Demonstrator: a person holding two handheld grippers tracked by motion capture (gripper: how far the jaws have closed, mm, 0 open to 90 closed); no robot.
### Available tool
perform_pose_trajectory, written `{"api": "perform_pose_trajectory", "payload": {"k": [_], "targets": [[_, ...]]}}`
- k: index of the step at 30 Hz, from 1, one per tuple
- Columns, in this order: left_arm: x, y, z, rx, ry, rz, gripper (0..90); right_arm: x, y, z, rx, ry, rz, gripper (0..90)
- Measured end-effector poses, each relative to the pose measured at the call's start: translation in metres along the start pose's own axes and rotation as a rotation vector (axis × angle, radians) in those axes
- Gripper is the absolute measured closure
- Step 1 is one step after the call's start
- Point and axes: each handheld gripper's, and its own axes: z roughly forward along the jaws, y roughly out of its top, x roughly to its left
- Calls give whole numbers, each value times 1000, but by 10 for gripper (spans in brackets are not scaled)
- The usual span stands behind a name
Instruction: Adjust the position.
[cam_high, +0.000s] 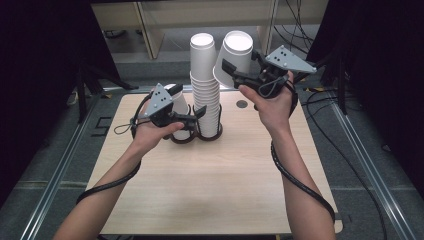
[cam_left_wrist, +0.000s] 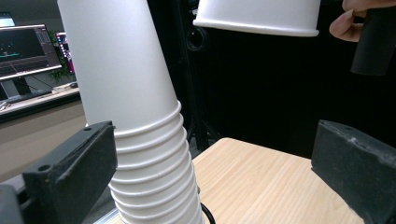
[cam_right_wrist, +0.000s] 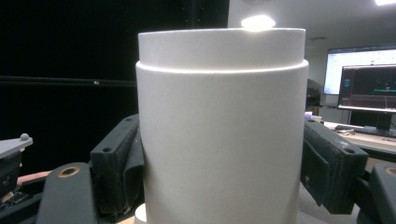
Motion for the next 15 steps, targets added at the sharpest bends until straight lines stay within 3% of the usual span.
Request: {"api": "perform_pose_trajectory", "payload": {"k": [15], "targets": [[-9,-8,-5,11,-27,-3,0,7,-15,-7,39,12,11,239]]}}
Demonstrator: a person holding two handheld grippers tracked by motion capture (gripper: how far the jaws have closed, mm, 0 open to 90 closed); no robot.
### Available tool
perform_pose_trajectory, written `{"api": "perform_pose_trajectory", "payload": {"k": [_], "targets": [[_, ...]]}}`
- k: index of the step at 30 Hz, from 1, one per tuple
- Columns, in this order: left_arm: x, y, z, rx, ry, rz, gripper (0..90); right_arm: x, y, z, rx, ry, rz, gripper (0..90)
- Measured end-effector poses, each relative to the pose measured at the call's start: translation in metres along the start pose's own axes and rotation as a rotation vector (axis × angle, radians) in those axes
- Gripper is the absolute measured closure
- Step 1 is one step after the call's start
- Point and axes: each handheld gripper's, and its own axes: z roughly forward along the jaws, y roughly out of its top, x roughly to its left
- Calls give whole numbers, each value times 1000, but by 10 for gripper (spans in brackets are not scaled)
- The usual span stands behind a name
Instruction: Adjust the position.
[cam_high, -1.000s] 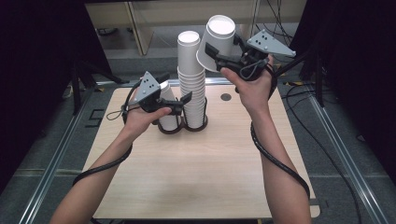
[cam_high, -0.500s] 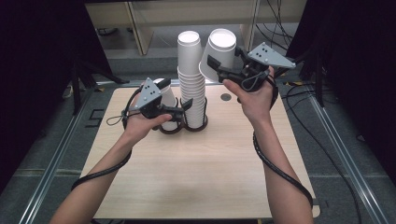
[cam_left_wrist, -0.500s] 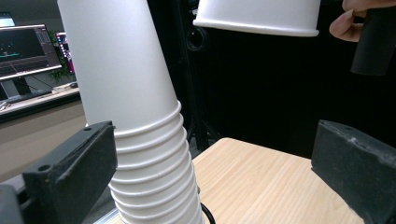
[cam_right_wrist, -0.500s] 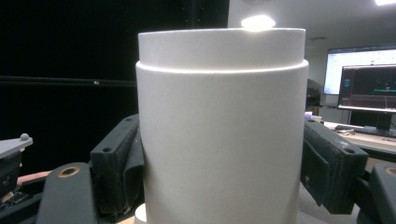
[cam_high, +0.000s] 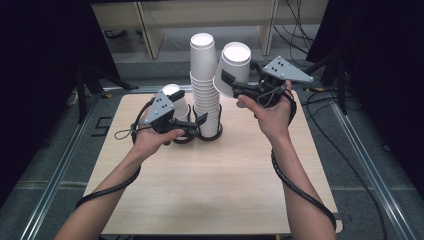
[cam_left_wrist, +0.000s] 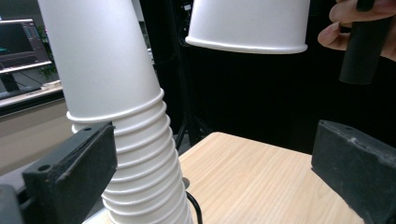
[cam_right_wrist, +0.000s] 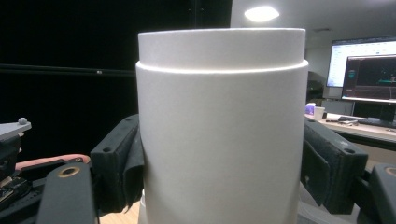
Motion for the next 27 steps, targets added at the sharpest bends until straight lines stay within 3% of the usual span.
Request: {"api": "perform_pose_trajectory", "payload": {"k": [10,11,12,13,14,19,20,21,23,27], "targets": [[-6,-6,-2,17,-4,-1,0,4,-8,-6,-1,6,5,239],[-7,-8,-3,16,-8,-2,0,3,-10,-7,4,6,-11,239],[-7,-9,-2,20,-8,-1,0,5,-11,-8,13,7,8,240],[-7,-10,-2,22,-10,0,0,4,-12,-8,2,5,-11,239],[-8,-11,-2,24,-15,-1,0,5,-13,-9,16,9,8,239],[-10,-14,-1,33,-21,1,0,5,-17,-12,12,6,9,239],[-11,-14,-1,35,-20,1,0,7,-18,-13,18,9,34,239],[-11,-15,0,37,-24,2,0,6,-19,-13,12,8,11,239],[-12,-15,0,37,-24,0,0,9,-22,-14,23,12,33,239],[-13,-16,1,38,-26,0,0,9,-25,-15,28,10,17,239]]}}
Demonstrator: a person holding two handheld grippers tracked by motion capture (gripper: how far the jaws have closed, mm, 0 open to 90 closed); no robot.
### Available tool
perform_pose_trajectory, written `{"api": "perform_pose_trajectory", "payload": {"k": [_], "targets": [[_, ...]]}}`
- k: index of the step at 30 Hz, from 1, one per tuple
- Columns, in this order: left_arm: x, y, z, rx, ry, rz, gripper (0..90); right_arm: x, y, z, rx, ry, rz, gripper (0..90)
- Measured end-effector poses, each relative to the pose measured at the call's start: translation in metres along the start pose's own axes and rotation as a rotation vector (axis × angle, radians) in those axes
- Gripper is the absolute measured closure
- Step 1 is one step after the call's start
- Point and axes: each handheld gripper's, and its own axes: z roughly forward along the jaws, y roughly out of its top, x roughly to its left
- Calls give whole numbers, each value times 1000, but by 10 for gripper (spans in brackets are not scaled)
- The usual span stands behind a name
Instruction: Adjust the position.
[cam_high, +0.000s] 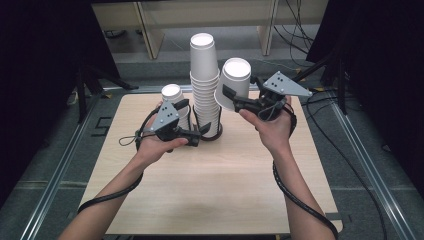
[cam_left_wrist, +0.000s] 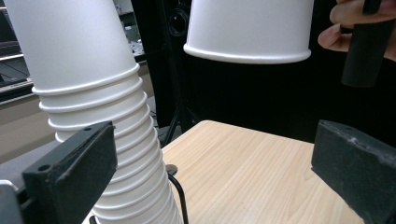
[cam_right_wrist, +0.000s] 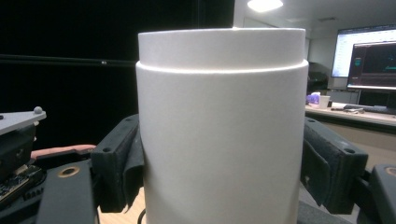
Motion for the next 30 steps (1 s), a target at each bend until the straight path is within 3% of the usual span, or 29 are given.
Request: {"api": "perform_pose_trajectory", "payload": {"k": [1,2,9,10,14,17,19,24,30], "targets": [[-1,0,0,-1,-2,-4,0,1,-1,0,5,8,17,239],[-1,-1,0,1,-2,-3,0,0,-2,0,4,2,-4,239],[-3,-4,-1,5,-7,-5,0,4,-14,-2,19,8,11,239],[-3,-5,-1,6,-8,-6,0,6,-15,-2,24,13,33,239],[-5,-7,-2,13,-16,-8,0,7,-21,-3,29,13,12,239],[-6,-10,-2,16,-22,-12,0,10,-24,-3,41,22,45,239],[-8,-13,-2,21,-29,-13,0,12,-28,-3,39,24,24,239],[-12,-17,-3,31,-46,-17,0,18,-35,-2,56,37,42,239],[-16,-21,-3,40,-60,-20,0,23,-44,-1,69,48,31,239]]}}
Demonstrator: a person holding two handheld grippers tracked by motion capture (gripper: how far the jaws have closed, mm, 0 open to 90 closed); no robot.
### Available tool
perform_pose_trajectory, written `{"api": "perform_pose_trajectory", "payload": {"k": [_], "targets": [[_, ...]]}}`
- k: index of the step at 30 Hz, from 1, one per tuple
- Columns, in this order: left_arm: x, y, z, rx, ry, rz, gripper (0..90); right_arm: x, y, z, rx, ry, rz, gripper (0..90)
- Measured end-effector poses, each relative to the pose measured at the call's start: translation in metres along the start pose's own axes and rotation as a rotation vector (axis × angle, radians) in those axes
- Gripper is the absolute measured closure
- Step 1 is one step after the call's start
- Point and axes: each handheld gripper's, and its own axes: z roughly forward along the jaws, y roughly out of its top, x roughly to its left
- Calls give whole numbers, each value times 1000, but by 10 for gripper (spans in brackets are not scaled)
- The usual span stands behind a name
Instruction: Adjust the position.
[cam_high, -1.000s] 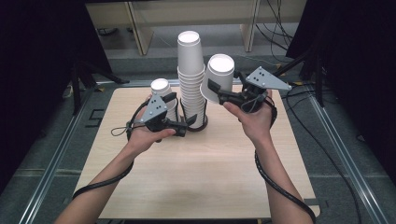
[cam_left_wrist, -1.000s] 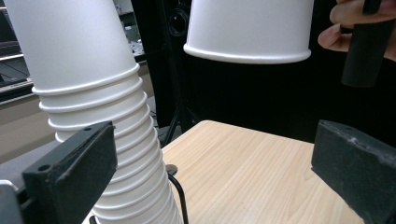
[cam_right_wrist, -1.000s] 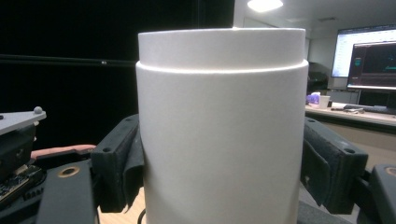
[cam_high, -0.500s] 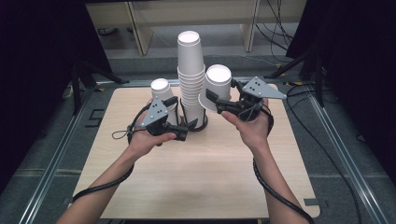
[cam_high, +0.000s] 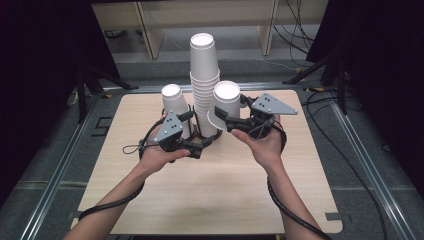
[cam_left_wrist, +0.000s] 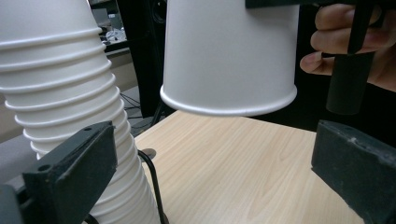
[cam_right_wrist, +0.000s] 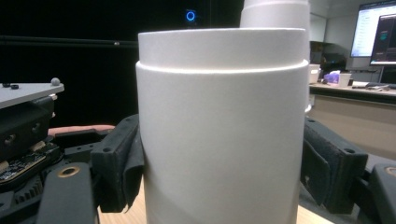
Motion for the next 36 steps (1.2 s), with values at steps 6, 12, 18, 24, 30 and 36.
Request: {"api": "perform_pose_trajectory", "payload": {"k": [6,12,18,24,30,36], "targets": [[-3,-4,1,13,-13,1,0,6,-9,0,30,17,4,239],[-6,-8,3,24,-28,-5,0,11,-19,0,48,36,29,239],[-10,-13,6,40,-47,-8,0,17,-29,1,65,54,32,239],[-14,-20,5,61,-65,-9,0,24,-42,-2,82,67,48,239],[-18,-28,7,84,-81,-8,0,30,-51,-1,95,76,46,239],[-23,-37,9,98,-88,-23,0,36,-58,2,104,106,48,239]]}}
